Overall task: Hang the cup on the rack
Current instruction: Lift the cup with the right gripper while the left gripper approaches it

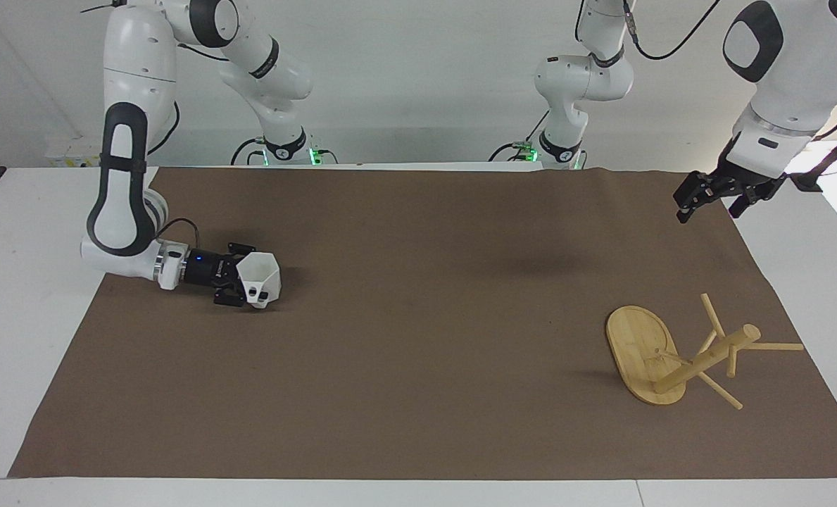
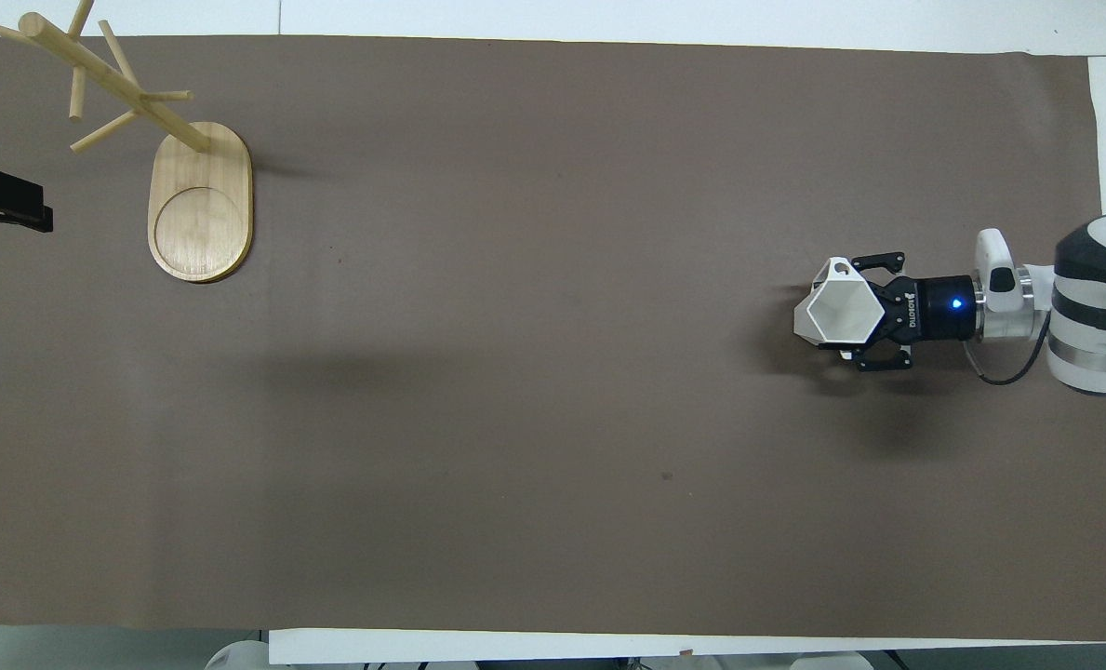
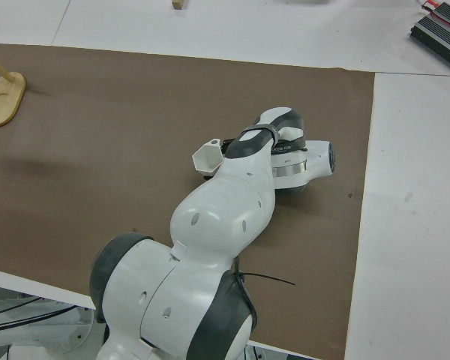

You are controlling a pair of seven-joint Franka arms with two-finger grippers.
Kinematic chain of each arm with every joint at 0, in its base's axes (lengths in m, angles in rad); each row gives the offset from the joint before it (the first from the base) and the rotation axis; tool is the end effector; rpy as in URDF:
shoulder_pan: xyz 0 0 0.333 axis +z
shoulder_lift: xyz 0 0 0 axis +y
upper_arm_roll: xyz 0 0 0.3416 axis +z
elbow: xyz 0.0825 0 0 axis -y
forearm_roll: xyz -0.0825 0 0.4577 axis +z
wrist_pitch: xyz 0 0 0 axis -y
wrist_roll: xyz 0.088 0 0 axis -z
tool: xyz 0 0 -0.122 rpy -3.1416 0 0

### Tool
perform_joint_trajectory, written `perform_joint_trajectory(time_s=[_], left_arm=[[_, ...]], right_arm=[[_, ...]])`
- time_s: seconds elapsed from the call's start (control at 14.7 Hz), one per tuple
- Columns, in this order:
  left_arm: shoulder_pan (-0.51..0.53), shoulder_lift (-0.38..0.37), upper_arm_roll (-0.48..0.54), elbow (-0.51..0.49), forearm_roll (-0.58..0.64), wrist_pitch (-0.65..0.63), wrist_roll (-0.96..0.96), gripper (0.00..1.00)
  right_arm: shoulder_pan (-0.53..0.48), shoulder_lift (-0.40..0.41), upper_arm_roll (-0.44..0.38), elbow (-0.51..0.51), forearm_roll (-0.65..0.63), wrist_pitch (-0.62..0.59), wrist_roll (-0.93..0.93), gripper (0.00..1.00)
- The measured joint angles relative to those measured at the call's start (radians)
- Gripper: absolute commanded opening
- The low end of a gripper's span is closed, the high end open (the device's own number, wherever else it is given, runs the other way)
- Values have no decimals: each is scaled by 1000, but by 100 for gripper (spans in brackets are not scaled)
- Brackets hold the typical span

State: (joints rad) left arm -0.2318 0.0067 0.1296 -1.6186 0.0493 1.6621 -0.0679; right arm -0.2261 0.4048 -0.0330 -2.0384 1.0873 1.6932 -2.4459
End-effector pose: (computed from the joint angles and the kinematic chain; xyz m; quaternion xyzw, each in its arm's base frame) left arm 0.6359 -0.0598 0.6130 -0.9993 0.0189 -0.0205 0.0234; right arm 0.5992 -0.0578 0.2046 -0.5874 -0.5964 -0.3707 0.4022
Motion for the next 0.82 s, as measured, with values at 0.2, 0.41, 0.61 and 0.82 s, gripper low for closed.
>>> perform_joint_trajectory(time_s=[0.2, 0.41, 0.61, 0.82], left_arm=[[-85, 8, -4, -10, -7, 53, -139, 100], [-186, 58, -9, -12, -58, 151, -309, 100], [-285, 163, -11, 33, -81, 212, -502, 100], [-368, 248, -13, 94, -91, 217, -603, 100]], right_arm=[[161, -8, 33, 67, 114, 41, 215, 21], [370, -24, 60, 109, 269, 245, 354, 21], [543, -53, 65, 118, 369, 417, 441, 21], [641, -91, 65, 119, 381, 538, 515, 21]])
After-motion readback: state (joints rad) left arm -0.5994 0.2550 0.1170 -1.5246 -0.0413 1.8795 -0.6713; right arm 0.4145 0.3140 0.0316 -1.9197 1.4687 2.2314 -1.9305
